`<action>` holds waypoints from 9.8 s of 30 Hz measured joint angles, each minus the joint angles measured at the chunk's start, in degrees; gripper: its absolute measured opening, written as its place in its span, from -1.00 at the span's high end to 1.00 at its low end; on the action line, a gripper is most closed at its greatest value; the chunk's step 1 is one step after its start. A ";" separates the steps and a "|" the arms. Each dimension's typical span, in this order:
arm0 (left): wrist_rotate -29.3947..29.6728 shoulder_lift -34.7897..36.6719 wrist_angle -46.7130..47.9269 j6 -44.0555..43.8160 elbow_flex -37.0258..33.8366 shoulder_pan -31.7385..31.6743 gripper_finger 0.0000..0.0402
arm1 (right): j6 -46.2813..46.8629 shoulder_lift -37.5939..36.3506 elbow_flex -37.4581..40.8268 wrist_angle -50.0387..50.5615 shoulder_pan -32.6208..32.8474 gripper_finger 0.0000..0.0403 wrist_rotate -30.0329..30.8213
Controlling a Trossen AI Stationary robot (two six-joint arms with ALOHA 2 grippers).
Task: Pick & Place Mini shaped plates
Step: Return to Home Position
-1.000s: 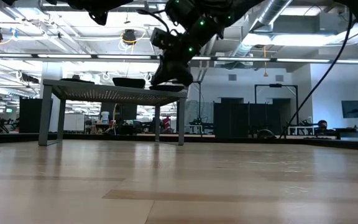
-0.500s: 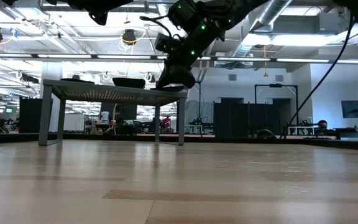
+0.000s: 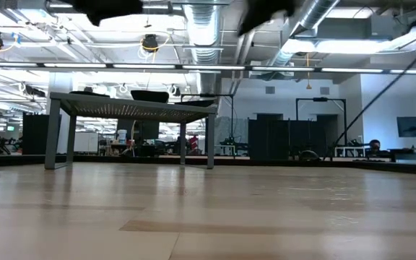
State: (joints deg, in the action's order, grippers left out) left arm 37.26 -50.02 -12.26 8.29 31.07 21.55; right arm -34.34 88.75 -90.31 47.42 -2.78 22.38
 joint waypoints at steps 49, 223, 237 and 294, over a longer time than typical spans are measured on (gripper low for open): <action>-12.65 44.44 3.63 8.63 -30.38 10.55 0.60 | 28.27 -86.53 81.01 -35.50 -9.25 0.99 -17.91; -15.48 38.64 -11.38 -0.19 -30.71 10.55 0.60 | 23.35 -86.18 89.99 -49.14 -9.36 0.99 -17.86; -15.48 38.64 -11.38 -0.19 -30.71 10.56 0.60 | 23.35 -86.19 89.99 -49.16 -9.36 0.99 -17.87; -15.48 38.64 -11.38 -0.19 -30.71 10.55 0.60 | 23.34 -86.18 90.01 -49.14 -9.36 0.99 -17.85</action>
State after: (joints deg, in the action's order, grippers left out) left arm 21.78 -11.37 -23.64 8.10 0.36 32.10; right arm -11.00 2.57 -0.31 -1.72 -12.14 4.52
